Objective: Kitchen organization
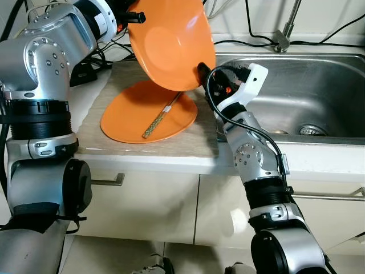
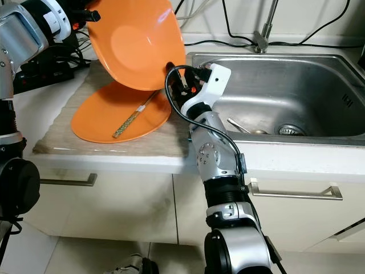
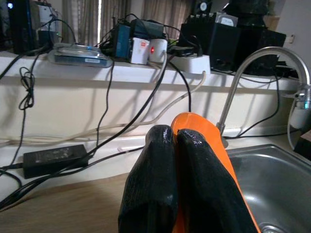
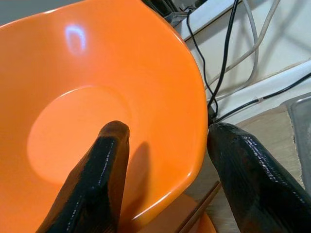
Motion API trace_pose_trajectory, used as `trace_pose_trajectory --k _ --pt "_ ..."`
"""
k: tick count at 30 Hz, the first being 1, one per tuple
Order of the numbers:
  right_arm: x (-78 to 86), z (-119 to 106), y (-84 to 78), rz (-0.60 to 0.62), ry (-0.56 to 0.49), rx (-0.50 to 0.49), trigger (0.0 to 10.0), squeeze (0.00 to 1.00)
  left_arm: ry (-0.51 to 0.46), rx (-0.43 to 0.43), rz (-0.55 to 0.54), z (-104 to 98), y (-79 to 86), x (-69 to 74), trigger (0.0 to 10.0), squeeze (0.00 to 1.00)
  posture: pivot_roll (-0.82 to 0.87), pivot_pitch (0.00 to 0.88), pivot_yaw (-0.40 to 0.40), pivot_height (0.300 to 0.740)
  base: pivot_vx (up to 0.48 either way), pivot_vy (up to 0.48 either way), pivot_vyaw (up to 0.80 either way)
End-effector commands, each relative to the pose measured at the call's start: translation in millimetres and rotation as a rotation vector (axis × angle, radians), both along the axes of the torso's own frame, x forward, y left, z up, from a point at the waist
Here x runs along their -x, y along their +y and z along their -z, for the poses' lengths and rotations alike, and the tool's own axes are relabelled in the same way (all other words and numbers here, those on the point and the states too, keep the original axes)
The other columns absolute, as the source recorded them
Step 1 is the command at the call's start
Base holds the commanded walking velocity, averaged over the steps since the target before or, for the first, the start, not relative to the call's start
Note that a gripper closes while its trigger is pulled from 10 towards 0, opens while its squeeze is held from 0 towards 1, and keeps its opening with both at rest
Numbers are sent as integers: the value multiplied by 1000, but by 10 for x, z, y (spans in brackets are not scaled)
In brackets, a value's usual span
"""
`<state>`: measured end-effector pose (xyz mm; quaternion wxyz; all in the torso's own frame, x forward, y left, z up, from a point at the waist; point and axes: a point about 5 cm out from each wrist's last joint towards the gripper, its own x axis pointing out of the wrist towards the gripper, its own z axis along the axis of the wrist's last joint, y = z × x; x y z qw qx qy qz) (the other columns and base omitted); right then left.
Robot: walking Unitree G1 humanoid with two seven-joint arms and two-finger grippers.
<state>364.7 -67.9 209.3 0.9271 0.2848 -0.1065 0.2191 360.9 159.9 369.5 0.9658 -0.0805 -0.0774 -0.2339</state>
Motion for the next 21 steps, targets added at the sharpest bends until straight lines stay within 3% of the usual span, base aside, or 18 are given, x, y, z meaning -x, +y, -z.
trace_pose_trajectory --k 1,7,8,9,21 --pt "-1 -107 181 -43 -20 -44 10000 0 -72 26 32 -213 -36 84 0 0 -27 0 96 707 0 0 0" --pt "-16 -118 173 -30 -26 -43 10000 0 -56 27 29 -175 -35 73 0 0 -30 0 98 707 0 0 0" --pt "-20 -117 168 -21 -28 -34 8667 0 -53 26 26 -162 -32 68 0 0 -31 0 97 707 0 0 0" --pt "-22 -113 167 -16 -27 -29 0 0 -49 22 22 -142 -29 60 0 0 -31 0 97 707 0 0 0" --pt "-31 3 140 16 17 -5 0 0 18 -21 -39 170 74 -59 0 0 -39 0 88 707 0 0 0"
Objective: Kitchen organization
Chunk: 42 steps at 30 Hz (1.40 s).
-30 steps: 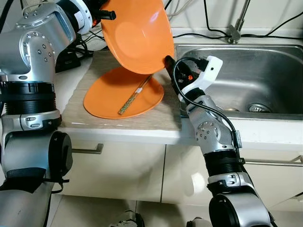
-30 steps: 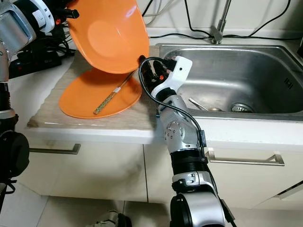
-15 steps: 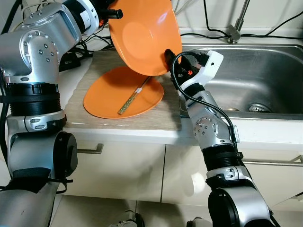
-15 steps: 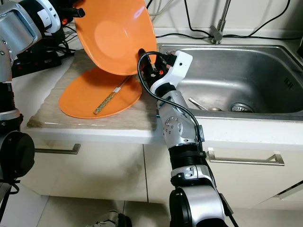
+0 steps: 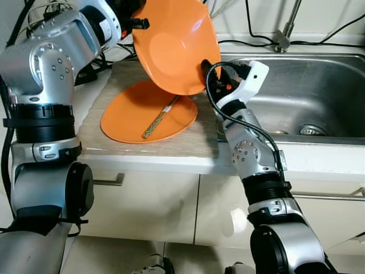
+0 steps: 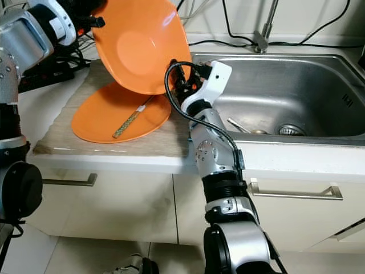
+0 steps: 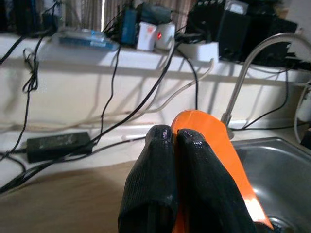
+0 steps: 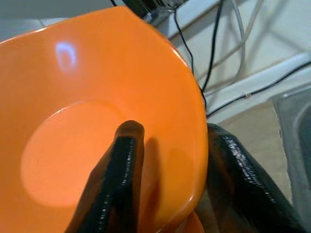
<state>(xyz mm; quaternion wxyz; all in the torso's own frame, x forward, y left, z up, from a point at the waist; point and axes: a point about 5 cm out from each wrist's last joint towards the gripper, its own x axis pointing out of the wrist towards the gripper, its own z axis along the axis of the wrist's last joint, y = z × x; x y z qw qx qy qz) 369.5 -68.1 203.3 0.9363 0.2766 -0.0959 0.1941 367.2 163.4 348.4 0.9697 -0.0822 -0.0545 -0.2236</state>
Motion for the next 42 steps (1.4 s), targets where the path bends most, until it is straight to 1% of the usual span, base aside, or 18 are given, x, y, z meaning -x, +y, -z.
trace_pose_trajectory --k 1,2,13,16,17,18,23,27,33,35,36,42 --pt "17 -57 142 -30 -16 -25 0 0 -29 -16 -21 -41 39 3 0 0 -39 0 88 707 0 0 0" --pt "22 -42 143 -27 -10 -23 0 0 -20 -21 -31 6 56 -15 0 0 -40 0 87 707 0 0 0" --pt "37 11 147 -27 14 -14 0 0 4 -44 -43 181 84 -73 0 0 -49 0 82 707 0 0 0" --pt "39 46 156 -26 30 -7 0 0 31 -49 -57 283 108 -111 0 0 -50 0 82 707 0 0 0" --pt "39 46 156 -26 30 -7 0 0 31 -49 -57 283 108 -111 0 0 -50 0 82 707 0 0 0" --pt "43 73 163 -25 38 -2 0 0 48 -51 -63 356 118 -133 0 0 -50 0 82 707 0 0 0" --pt "54 99 165 -24 48 6 0 0 68 -58 -57 449 98 -150 0 0 -51 0 82 707 0 0 0" --pt "52 122 165 -21 59 10 0 0 93 -72 -59 564 91 -175 0 0 -52 0 82 707 0 0 0" --pt "58 124 161 -17 60 11 0 0 94 -86 -56 604 91 -186 0 0 -54 0 82 707 0 0 0" --pt "59 125 158 -15 59 15 0 0 89 -111 -67 598 92 -192 0 0 -54 0 82 707 0 0 0" --pt "58 126 157 -14 59 16 0 0 89 -117 -65 594 90 -195 10000 0 -54 0 82 707 0 0 0" --pt "59 132 158 -12 62 18 0 0 85 -132 -79 615 112 -208 10000 0 -53 0 82 707 0 0 0"
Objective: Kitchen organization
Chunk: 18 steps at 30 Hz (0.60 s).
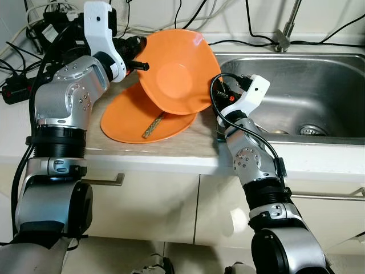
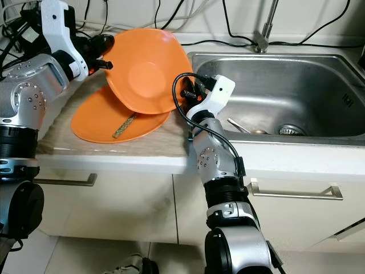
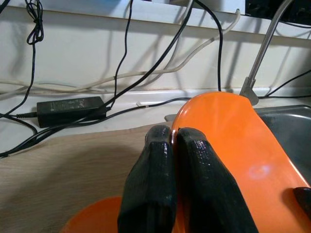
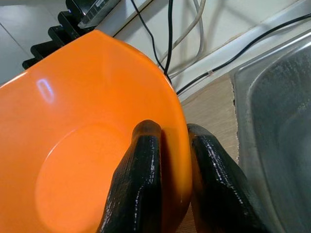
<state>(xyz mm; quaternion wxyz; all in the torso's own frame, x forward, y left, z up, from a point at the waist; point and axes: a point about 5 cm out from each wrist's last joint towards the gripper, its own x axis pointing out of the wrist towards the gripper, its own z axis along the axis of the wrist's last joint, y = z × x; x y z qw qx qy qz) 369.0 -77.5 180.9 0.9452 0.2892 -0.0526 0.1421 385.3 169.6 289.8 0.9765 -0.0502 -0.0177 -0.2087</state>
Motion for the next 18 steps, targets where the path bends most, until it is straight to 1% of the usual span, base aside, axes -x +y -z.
trace_pose_trajectory --k 1,5,6,10,16,18 --pt "54 -93 253 -88 -54 28 0 0 26 -58 -52 45 55 -29 10000 0 -52 0 81 707 0 0 0" --pt "58 -104 253 -84 -62 37 0 0 39 -71 -63 104 75 -36 10000 0 -52 0 82 707 0 0 0" --pt "58 -110 251 -83 -65 41 0 0 40 -73 -63 113 78 -36 10000 1000 -52 0 81 707 0 0 0" --pt "55 -124 233 -74 -77 65 0 0 32 -82 -74 134 113 -50 10000 1000 -53 0 81 707 0 0 0" --pt "58 -128 235 -74 -82 73 0 0 33 -90 -78 155 124 -59 10000 1000 -55 0 81 707 0 0 0" --pt "60 -124 238 -75 -81 76 0 0 37 -96 -81 190 129 -68 10000 1000 -55 0 82 707 0 0 0"
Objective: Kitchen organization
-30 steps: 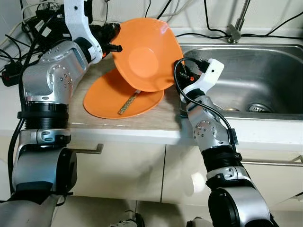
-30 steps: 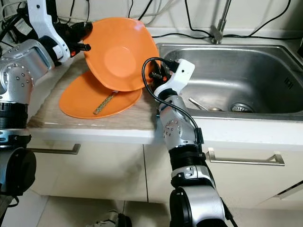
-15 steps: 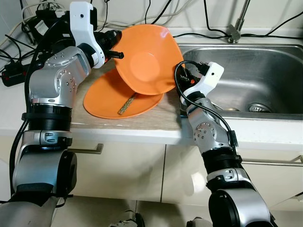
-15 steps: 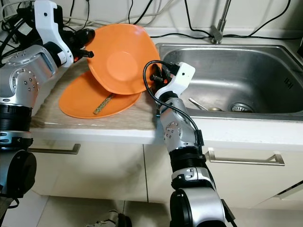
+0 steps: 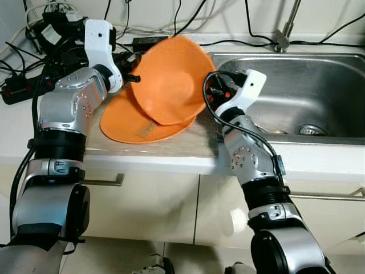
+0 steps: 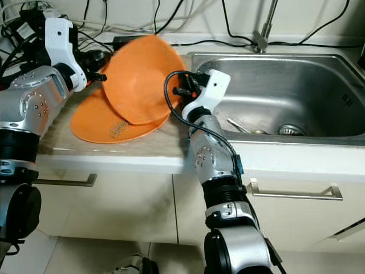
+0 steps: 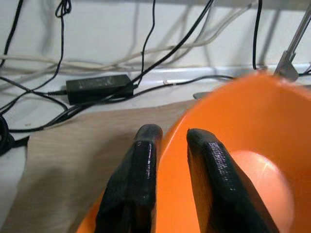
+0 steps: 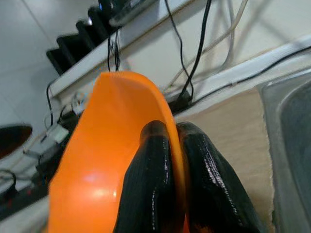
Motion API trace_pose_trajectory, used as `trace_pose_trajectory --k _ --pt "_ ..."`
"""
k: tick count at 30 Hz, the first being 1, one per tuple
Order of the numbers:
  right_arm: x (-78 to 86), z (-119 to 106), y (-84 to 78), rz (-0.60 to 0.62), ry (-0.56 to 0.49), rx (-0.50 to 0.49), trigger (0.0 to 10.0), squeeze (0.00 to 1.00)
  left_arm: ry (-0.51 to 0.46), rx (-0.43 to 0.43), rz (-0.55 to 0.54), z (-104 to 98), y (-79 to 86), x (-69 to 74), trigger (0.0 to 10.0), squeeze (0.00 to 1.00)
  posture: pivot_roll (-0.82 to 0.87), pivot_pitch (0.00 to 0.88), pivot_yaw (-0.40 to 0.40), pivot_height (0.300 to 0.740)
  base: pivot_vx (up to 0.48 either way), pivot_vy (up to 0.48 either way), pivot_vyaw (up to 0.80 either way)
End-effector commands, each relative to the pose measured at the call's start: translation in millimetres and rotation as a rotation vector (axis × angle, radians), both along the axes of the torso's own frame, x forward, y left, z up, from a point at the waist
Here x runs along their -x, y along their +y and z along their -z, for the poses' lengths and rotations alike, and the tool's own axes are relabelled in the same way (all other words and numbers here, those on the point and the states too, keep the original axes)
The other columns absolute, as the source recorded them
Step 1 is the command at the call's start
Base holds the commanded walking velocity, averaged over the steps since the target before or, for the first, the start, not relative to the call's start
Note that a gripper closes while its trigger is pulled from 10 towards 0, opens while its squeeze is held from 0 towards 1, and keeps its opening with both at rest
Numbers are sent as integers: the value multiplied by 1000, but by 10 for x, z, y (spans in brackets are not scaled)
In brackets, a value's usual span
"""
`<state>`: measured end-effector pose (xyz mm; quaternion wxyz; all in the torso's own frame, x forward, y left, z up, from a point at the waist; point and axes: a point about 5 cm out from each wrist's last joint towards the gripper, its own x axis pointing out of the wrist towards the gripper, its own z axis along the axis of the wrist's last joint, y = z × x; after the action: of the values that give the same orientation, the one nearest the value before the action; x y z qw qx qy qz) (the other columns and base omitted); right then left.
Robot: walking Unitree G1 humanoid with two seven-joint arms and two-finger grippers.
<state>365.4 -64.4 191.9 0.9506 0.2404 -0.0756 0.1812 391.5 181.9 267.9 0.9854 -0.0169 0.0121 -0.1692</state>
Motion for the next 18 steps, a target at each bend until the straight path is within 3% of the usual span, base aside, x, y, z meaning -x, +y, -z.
trace_pose_trajectory --k 1,12,18 --pt "26 -9 108 -22 0 -15 0 0 -6 -22 -5 -8 13 -10 10000 1000 -56 0 82 707 0 0 0" --pt "35 -16 93 -11 -12 3 0 0 -34 -29 -35 -44 93 -25 10000 1000 -56 0 80 707 0 0 0" --pt "39 -186 106 0 -96 21 0 0 -39 -39 -48 4 133 -3 10000 1000 -52 0 79 707 0 0 0"
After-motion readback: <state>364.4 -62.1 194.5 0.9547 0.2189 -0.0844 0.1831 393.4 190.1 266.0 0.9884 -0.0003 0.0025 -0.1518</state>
